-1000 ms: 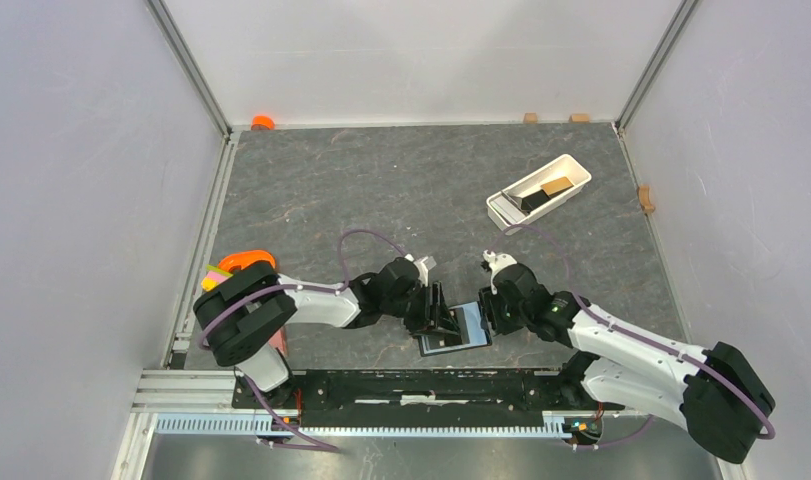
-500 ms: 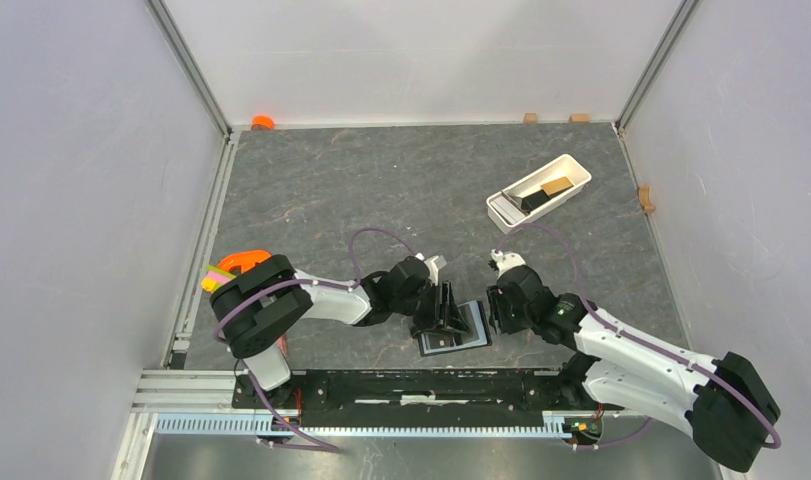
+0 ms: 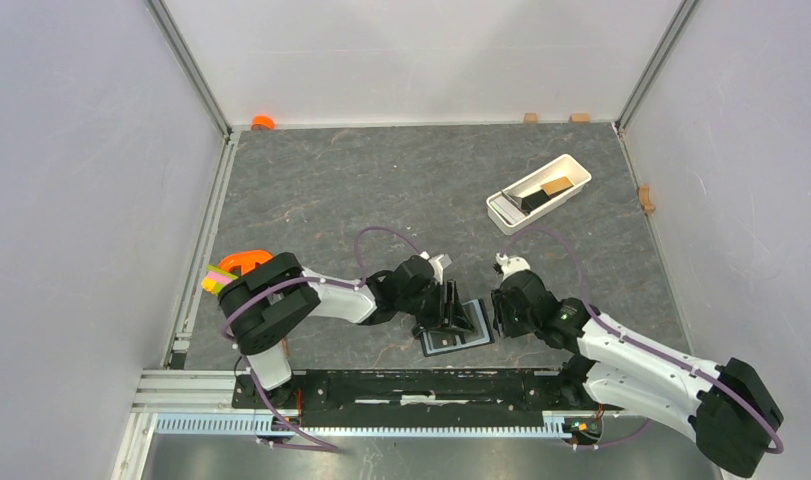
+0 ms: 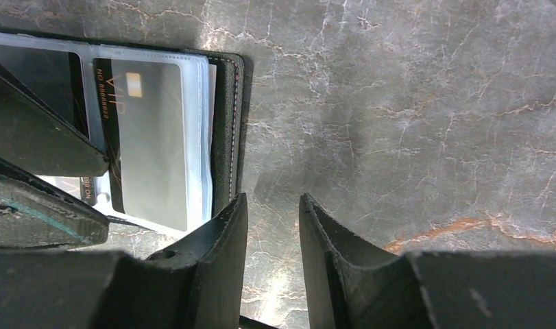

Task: Put the credit cards into the card holder
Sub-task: Insert the credit card into the card holder.

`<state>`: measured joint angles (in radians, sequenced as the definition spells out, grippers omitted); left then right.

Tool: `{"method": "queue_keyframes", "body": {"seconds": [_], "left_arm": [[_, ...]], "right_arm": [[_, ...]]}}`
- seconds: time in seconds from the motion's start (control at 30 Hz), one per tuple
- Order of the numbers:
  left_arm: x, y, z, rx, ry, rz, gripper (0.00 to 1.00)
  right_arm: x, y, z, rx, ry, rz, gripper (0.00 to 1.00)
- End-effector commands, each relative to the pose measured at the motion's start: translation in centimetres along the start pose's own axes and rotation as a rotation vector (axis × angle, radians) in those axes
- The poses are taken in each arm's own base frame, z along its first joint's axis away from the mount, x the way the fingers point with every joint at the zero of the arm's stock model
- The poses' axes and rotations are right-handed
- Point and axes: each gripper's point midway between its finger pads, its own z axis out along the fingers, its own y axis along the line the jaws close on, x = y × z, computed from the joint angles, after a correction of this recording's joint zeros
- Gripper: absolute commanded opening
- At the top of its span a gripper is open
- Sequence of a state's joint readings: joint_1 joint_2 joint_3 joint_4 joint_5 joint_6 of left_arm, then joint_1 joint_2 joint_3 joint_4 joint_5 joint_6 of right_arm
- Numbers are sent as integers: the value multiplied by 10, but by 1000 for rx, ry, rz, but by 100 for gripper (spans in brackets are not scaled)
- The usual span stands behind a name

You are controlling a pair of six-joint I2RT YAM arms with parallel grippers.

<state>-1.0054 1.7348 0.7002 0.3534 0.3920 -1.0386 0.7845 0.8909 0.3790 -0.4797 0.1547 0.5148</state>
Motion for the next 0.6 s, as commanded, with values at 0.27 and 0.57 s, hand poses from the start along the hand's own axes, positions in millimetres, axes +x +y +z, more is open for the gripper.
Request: {"method": "queue_keyframes", "body": {"seconds": [0.27,0.57], "left_arm": [[-18,-26,18,91,-49,41,58],[-31,-42,29,144,-70,67,58]], "right_arm": [[0,-4,2,12,-42,52,38],[3,-9,3,29,-61,80,38]]}}
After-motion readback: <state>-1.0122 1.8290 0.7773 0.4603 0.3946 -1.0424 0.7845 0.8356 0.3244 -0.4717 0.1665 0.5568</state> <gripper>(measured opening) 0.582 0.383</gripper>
